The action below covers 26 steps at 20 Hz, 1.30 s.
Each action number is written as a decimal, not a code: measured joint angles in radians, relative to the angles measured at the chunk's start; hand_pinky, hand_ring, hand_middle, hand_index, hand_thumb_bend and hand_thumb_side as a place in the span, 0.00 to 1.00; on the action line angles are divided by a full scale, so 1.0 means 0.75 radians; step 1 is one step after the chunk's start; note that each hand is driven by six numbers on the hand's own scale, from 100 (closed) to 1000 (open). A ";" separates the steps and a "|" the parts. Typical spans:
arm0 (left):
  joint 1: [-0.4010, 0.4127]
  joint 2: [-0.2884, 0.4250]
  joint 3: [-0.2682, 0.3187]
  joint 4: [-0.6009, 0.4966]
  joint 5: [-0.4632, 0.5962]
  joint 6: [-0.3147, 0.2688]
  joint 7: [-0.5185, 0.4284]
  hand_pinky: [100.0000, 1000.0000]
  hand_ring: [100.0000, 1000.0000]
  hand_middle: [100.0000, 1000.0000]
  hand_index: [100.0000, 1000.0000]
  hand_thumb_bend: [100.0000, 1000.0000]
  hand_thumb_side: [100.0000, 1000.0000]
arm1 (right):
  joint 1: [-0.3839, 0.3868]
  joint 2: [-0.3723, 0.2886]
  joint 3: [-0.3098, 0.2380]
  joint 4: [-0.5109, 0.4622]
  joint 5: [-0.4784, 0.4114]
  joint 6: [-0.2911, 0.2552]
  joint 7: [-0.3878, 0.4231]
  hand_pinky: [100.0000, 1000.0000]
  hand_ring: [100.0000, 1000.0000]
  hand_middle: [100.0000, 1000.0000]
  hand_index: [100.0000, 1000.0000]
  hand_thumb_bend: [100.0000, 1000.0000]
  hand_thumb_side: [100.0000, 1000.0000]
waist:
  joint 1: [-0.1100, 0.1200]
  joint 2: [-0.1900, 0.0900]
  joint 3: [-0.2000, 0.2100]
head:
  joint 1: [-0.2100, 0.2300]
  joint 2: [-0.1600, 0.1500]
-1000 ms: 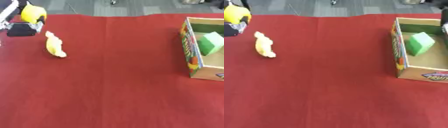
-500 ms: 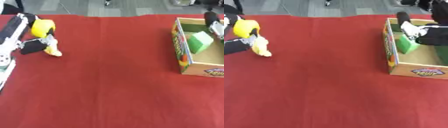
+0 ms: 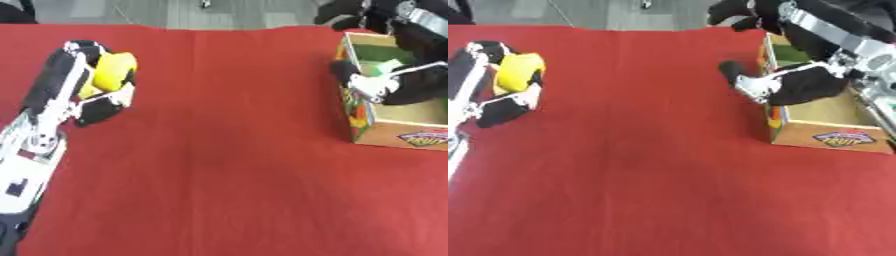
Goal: Pick up the objects with one hand, pass them to the other hand, and then place them into the box on the other side of the table.
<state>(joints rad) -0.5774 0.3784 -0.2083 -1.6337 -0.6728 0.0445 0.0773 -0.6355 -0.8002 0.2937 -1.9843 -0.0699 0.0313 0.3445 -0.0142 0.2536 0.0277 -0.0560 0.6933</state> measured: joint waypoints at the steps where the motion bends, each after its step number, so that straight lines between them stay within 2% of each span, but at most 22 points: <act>1: -0.006 -0.012 -0.006 0.001 -0.010 -0.010 0.007 0.63 0.49 0.38 0.47 0.00 0.20 | -0.013 0.007 0.011 0.000 0.006 0.004 0.016 0.89 0.97 0.81 0.89 0.11 0.14 | -0.001 0.000 0.004 | -0.006 0.000; 6: -0.050 -0.067 -0.035 0.001 -0.058 -0.065 0.042 0.63 0.49 0.38 0.46 0.00 0.20 | -0.086 0.037 0.062 0.000 0.020 0.033 0.091 0.90 0.98 0.81 0.89 0.12 0.14 | -0.008 0.000 0.034 | -0.037 0.000; 8: -0.065 -0.091 -0.050 0.001 -0.073 -0.088 0.055 0.63 0.49 0.38 0.46 0.00 0.20 | -0.108 0.049 0.080 0.000 0.032 0.045 0.114 0.90 0.98 0.82 0.89 0.14 0.18 | -0.011 0.000 0.048 | -0.053 0.000; 13: -0.101 -0.158 -0.095 0.000 -0.115 -0.152 0.080 0.63 0.49 0.38 0.47 0.00 0.20 | -0.157 0.073 0.115 0.000 0.058 0.074 0.163 0.90 0.98 0.82 0.90 0.14 0.20 | -0.022 0.001 0.083 | -0.097 0.000; 21: -0.143 -0.256 -0.160 0.006 -0.186 -0.246 0.095 0.63 0.49 0.38 0.47 0.00 0.20 | -0.199 0.089 0.131 0.000 0.070 0.108 0.181 0.90 0.98 0.82 0.90 0.12 0.22 | -0.031 0.009 0.129 | -0.164 -0.001; 26: -0.145 -0.287 -0.203 0.018 -0.208 -0.300 0.104 0.64 0.49 0.39 0.47 0.00 0.19 | -0.210 0.090 0.136 0.000 0.031 0.153 0.175 0.89 0.98 0.82 0.90 0.08 0.24 | -0.032 0.015 0.143 | -0.200 -0.002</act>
<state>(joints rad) -0.6858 0.1632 -0.3604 -1.6204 -0.8291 -0.1806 0.1555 -0.7928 -0.7330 0.3956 -1.9846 -0.0464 0.1461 0.4755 -0.0382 0.2648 0.1350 -0.2058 0.6914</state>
